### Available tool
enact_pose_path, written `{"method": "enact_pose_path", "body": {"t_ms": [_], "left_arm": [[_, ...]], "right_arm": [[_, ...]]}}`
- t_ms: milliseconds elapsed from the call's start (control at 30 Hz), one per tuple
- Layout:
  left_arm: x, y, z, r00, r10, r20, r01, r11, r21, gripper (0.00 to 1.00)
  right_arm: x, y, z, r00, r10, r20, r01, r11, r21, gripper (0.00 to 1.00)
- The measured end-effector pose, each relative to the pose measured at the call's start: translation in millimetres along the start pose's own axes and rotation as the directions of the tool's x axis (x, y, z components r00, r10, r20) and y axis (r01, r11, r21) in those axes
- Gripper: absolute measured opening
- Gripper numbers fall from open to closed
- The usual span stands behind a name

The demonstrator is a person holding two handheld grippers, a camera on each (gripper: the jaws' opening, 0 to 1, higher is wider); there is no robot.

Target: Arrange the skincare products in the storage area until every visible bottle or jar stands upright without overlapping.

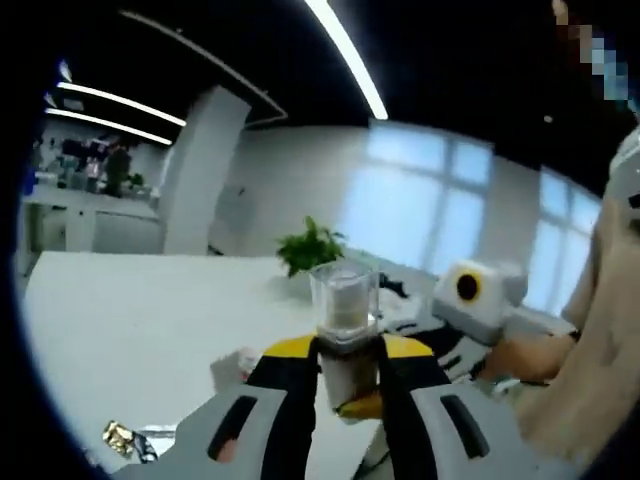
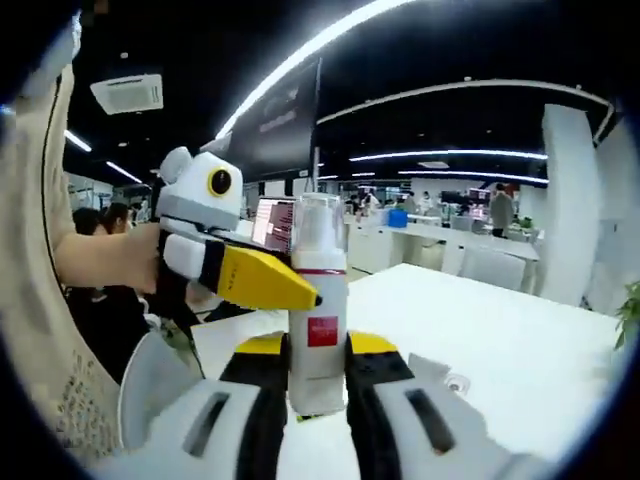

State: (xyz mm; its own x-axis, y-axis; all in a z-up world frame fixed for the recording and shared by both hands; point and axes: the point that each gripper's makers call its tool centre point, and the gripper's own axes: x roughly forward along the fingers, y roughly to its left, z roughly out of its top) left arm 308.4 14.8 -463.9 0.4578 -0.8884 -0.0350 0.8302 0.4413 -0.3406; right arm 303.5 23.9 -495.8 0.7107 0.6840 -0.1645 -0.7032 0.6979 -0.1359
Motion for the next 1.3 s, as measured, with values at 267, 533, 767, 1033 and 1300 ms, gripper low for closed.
{"method": "enact_pose_path", "body": {"t_ms": [267,533,767,1033,1300], "left_arm": [[4.0,21.1,-1.8,0.979,0.2,0.038,-0.193,0.972,-0.13,0.17],[2.1,22.4,-13.7,0.981,0.188,-0.041,-0.191,0.977,-0.091,0.17],[-0.7,6.0,-21.2,0.995,-0.007,-0.095,0.006,1.0,-0.01,0.17],[-4.7,-29.6,-16.3,0.969,-0.209,-0.128,0.218,0.974,0.057,0.17],[0.9,-43.6,-26.0,0.917,-0.3,-0.263,0.353,0.918,0.181,0.17]], "right_arm": [[7.9,-7.5,-4.1,0.973,-0.231,-0.014,0.228,0.965,-0.131,0.21],[9.1,1.0,-16.6,0.981,-0.19,-0.026,0.181,0.964,-0.196,0.24],[2.7,17.0,-20.1,0.997,0.071,-0.01,-0.071,0.997,0.036,0.27],[-15.1,24.8,-14.5,0.953,0.294,0.07,-0.302,0.929,0.214,0.23],[-16.5,18.5,-17.7,0.94,0.34,0.017,-0.339,0.929,0.147,0.35]]}}
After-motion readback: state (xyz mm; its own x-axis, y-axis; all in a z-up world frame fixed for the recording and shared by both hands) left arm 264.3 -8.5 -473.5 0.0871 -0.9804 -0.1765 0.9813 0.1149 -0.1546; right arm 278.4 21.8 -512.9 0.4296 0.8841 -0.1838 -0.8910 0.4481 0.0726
